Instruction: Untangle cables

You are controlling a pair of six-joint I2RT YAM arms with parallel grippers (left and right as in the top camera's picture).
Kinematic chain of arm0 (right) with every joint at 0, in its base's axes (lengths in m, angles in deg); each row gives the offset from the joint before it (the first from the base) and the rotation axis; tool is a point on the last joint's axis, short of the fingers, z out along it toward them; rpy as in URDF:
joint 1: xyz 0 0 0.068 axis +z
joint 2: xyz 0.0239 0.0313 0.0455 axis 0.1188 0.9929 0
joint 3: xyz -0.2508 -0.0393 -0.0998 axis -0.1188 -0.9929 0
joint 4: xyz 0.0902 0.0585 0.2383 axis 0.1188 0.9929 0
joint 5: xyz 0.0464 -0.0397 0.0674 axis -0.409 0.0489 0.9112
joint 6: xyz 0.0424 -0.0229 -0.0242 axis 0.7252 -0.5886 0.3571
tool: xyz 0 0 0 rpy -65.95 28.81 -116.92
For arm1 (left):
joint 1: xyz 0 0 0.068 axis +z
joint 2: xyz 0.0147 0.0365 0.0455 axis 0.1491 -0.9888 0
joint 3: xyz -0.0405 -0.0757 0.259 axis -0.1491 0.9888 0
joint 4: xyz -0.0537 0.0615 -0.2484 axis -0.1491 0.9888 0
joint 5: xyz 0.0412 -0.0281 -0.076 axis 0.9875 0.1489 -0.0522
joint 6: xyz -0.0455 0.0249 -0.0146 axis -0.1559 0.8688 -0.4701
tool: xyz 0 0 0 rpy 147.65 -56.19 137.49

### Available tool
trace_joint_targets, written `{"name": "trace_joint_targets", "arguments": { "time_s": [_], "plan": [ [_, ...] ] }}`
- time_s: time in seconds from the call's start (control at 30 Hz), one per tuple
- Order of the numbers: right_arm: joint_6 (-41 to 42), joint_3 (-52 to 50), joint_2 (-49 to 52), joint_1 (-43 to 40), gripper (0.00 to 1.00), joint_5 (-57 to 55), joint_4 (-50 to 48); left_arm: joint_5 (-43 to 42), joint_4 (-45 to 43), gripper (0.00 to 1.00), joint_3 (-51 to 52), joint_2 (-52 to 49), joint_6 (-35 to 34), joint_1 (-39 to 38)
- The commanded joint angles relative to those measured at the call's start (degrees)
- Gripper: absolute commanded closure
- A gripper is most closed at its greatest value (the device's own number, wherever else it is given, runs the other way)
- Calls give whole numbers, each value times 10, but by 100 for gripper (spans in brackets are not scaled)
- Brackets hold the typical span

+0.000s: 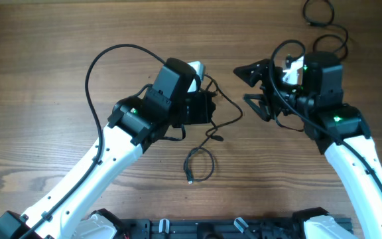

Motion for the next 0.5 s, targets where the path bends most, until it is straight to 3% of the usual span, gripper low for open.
{"name": "trace_joint_targets", "arguments": {
  "time_s": [0.0,0.07,0.1,0.17,0.43,0.47],
  "plan": [
    [-75,-1,-1,-7,7,-51,62,23,0,96,-4,-4,-21,5],
    [-98,-2,-1,-7,9,-115,127,23,0,96,-4,-4,-21,5],
    [-97,-3,-1,-7,14,-127,143,23,0,96,-4,-4,-21,5],
    [-97,-10,-1,-7,20,-126,153,22,-1,96,-4,-4,-23,4],
    [-78,-30,46,48,26,-122,157,-12,-16,96,-4,-4,-50,4],
    [-75,-30,60,53,31,-119,147,-28,-18,96,-4,-4,-50,4]
  ]
}}
